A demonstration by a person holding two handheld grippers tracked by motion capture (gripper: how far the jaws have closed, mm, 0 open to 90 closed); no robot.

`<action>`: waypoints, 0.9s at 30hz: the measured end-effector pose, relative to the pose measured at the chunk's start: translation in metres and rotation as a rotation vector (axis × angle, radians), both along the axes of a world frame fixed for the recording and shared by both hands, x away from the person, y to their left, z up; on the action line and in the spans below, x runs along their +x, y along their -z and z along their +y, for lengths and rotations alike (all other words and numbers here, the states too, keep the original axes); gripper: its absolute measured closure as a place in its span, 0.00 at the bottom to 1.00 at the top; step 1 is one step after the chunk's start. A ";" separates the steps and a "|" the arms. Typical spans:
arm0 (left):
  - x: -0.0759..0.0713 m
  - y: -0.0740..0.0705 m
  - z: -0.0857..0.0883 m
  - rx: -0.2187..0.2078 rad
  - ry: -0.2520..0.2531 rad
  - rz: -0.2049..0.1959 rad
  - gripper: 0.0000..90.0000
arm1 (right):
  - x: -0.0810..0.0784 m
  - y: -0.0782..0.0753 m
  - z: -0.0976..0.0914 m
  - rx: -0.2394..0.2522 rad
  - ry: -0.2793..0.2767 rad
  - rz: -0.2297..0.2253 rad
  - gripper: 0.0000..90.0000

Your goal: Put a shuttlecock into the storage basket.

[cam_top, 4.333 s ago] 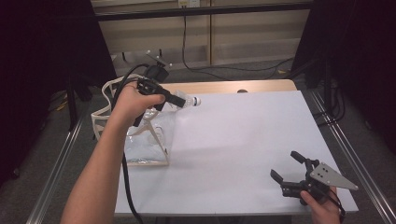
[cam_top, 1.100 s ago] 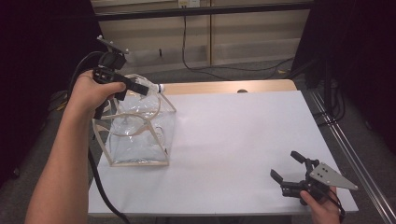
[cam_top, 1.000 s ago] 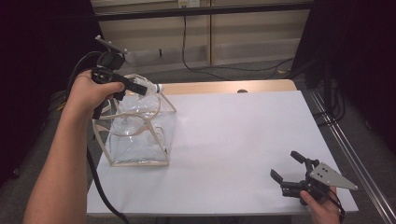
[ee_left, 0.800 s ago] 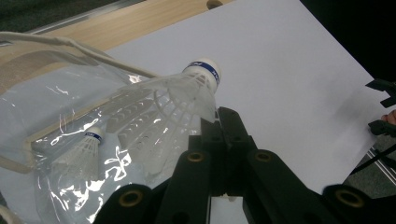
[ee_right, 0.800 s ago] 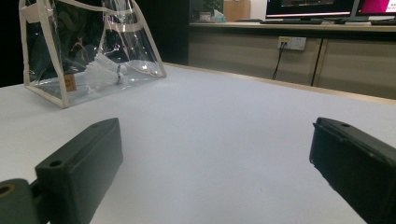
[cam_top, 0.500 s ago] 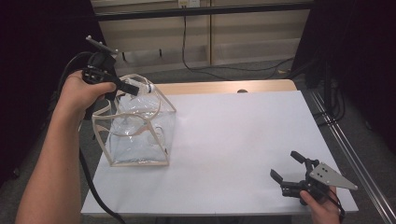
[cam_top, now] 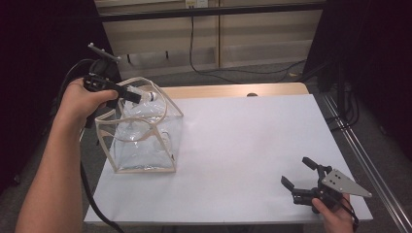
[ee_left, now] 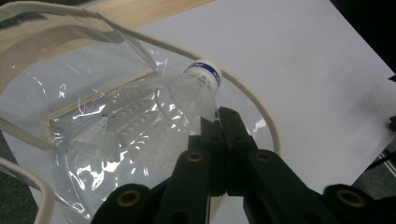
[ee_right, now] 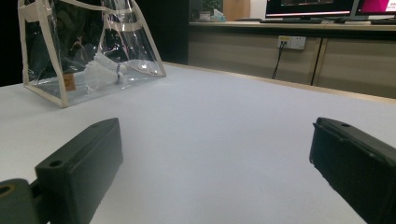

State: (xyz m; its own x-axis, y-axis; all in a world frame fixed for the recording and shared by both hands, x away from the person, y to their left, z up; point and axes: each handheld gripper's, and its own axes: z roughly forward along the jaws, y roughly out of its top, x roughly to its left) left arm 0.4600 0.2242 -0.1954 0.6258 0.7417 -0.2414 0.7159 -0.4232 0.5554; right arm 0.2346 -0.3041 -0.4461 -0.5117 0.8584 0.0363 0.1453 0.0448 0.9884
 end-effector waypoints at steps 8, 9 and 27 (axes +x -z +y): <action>0.003 0.009 0.007 0.007 -0.023 0.004 1.00 | 0.000 0.000 0.000 0.000 0.000 0.001 0.03; 0.003 0.010 0.007 0.003 -0.033 0.008 1.00 | 0.000 0.000 0.000 0.001 -0.001 0.000 0.03; 0.006 0.028 0.021 0.013 -0.078 0.022 0.99 | 0.000 0.000 0.000 0.001 -0.003 0.000 0.03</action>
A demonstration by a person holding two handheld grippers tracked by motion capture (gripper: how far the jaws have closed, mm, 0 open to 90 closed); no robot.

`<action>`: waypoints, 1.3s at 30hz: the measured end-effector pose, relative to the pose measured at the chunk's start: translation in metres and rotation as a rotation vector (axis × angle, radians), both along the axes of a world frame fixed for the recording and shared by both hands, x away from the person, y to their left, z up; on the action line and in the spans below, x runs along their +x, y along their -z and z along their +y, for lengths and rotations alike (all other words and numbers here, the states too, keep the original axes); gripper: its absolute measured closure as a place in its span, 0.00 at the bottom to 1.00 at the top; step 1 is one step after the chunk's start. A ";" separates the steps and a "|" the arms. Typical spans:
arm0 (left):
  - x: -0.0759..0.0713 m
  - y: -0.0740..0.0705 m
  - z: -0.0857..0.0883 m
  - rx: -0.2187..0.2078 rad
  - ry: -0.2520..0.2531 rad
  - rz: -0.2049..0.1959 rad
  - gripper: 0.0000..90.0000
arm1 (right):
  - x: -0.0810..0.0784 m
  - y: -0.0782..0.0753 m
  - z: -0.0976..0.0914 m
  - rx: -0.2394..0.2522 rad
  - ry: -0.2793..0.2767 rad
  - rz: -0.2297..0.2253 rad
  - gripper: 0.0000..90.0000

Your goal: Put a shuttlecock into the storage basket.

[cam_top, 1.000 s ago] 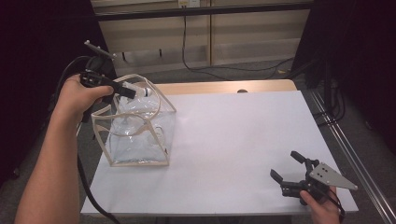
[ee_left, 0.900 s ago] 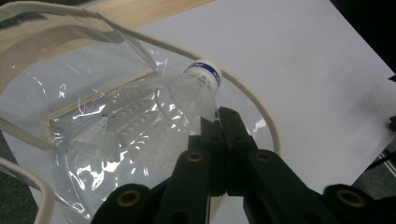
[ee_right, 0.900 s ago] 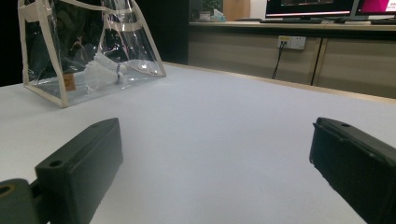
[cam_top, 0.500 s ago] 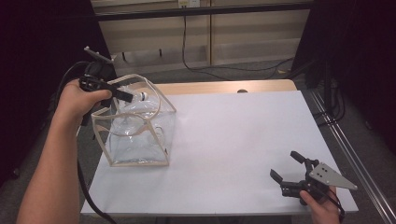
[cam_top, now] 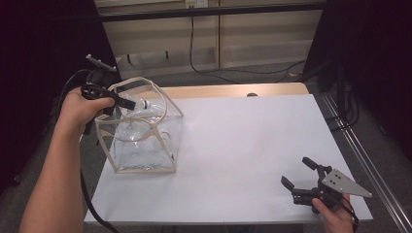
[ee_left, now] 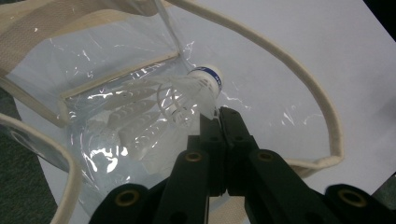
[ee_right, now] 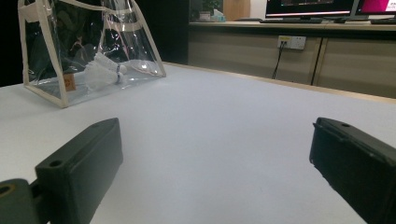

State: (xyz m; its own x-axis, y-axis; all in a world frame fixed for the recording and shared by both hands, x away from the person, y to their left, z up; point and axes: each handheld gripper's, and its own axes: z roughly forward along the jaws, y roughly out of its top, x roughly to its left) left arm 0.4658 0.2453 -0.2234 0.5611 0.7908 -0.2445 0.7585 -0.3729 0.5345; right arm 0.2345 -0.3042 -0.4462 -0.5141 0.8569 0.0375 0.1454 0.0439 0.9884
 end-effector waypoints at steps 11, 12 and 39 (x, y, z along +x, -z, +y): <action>0.000 0.005 0.007 -0.002 -0.021 0.004 0.99 | 0.000 0.000 0.000 -0.006 0.000 -0.002 0.03; 0.001 0.005 0.008 0.000 -0.025 0.000 0.99 | 0.000 0.000 0.000 -0.006 0.000 -0.002 0.03; 0.002 0.018 0.010 0.000 -0.031 0.016 0.98 | 0.000 0.000 0.000 -0.006 -0.001 -0.001 0.03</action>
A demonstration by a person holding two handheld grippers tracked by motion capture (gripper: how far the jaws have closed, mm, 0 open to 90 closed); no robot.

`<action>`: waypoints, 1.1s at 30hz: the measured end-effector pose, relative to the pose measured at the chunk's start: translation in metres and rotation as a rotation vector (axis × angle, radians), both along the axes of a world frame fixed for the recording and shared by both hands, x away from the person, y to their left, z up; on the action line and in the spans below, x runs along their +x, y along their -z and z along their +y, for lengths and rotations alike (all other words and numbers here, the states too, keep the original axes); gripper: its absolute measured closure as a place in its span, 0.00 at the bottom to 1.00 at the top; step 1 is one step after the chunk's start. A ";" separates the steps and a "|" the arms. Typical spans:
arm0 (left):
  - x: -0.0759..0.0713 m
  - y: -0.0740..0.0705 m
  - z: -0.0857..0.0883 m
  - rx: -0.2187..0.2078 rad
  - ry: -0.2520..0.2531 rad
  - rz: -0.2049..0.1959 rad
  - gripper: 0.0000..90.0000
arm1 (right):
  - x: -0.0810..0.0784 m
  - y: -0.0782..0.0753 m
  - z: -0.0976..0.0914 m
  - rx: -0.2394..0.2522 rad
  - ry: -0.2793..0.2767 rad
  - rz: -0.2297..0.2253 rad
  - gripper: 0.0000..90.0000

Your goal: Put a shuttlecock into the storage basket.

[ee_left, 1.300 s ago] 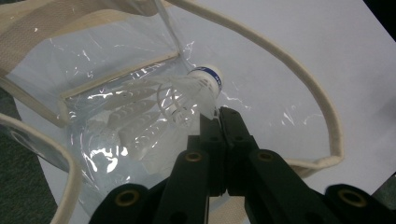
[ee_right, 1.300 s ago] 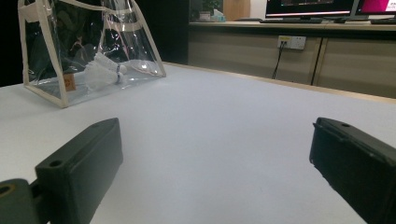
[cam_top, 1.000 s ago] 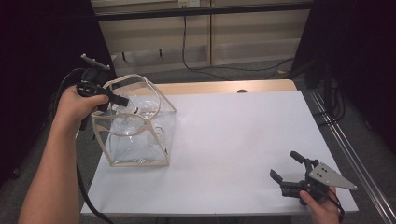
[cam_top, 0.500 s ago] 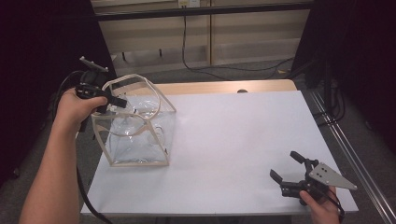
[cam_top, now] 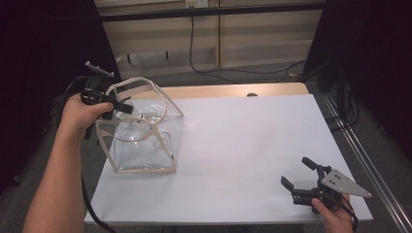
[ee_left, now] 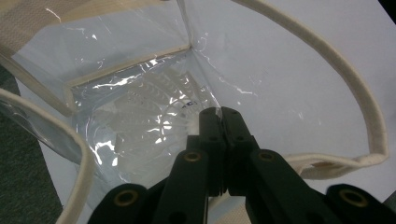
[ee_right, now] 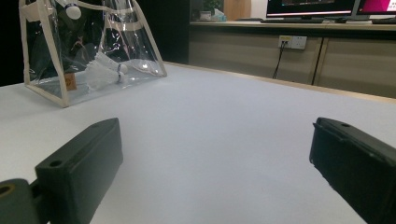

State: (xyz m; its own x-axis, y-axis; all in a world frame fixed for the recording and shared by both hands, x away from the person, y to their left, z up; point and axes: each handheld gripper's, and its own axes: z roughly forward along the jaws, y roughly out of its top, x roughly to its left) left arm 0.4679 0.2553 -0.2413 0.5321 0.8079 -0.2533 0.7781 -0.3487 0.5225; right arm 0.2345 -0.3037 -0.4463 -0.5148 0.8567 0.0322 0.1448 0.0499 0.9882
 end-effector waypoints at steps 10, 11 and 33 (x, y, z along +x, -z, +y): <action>-0.001 0.003 0.000 -0.008 -0.009 -0.006 0.91 | 0.000 0.000 0.000 0.001 -0.002 0.001 0.03; -0.001 0.003 0.000 -0.012 -0.005 -0.008 0.90 | 0.000 0.000 0.001 0.003 -0.002 0.001 0.03; -0.014 -0.006 -0.018 -0.144 0.113 -0.020 0.64 | 0.000 0.000 0.001 0.003 -0.001 0.002 0.03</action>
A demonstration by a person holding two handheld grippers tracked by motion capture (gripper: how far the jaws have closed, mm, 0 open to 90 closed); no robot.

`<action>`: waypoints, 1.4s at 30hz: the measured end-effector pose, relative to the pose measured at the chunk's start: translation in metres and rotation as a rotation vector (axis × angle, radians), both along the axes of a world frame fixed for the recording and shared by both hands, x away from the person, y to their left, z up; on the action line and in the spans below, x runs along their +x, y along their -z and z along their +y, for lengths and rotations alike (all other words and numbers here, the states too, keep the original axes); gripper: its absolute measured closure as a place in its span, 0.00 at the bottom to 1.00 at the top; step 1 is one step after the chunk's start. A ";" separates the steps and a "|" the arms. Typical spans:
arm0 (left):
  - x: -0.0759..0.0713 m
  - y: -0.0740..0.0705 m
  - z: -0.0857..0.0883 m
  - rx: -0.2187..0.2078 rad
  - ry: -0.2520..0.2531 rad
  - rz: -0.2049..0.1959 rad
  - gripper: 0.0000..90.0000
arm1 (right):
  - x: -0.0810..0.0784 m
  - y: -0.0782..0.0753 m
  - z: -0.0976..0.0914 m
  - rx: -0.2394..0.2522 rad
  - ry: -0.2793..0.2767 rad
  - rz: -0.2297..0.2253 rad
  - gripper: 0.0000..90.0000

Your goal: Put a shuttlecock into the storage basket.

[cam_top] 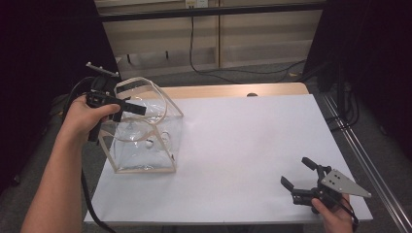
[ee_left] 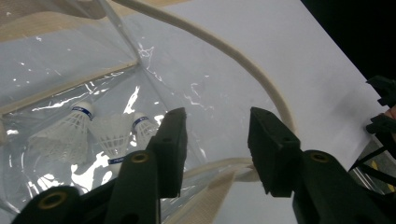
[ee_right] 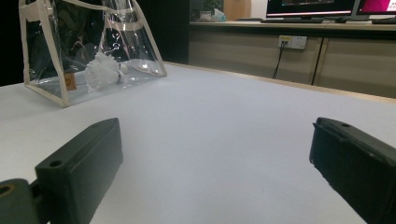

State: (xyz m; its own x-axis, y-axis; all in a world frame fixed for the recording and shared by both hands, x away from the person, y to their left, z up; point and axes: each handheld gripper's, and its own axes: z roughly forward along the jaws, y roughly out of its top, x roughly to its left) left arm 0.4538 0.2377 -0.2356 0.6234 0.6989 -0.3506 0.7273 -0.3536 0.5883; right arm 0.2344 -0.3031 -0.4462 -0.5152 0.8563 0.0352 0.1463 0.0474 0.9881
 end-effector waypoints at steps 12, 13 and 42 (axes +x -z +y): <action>-0.011 -0.004 -0.009 -0.043 0.049 -0.016 0.53 | 0.000 0.000 0.003 0.002 -0.009 -0.001 0.03; -0.012 -0.004 -0.009 -0.048 0.052 -0.019 0.53 | 0.000 0.000 0.002 0.001 -0.009 -0.001 0.03; -0.029 -0.001 -0.026 -0.063 0.183 -0.014 0.31 | 0.000 0.000 0.002 -0.002 -0.004 0.000 0.03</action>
State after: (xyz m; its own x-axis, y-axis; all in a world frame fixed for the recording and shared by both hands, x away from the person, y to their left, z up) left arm 0.4247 0.2115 -0.2347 0.7430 0.5505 -0.3806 0.6459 -0.4410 0.6231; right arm 0.2344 -0.3014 -0.4463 -0.5191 0.8541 0.0332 0.1464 0.0505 0.9879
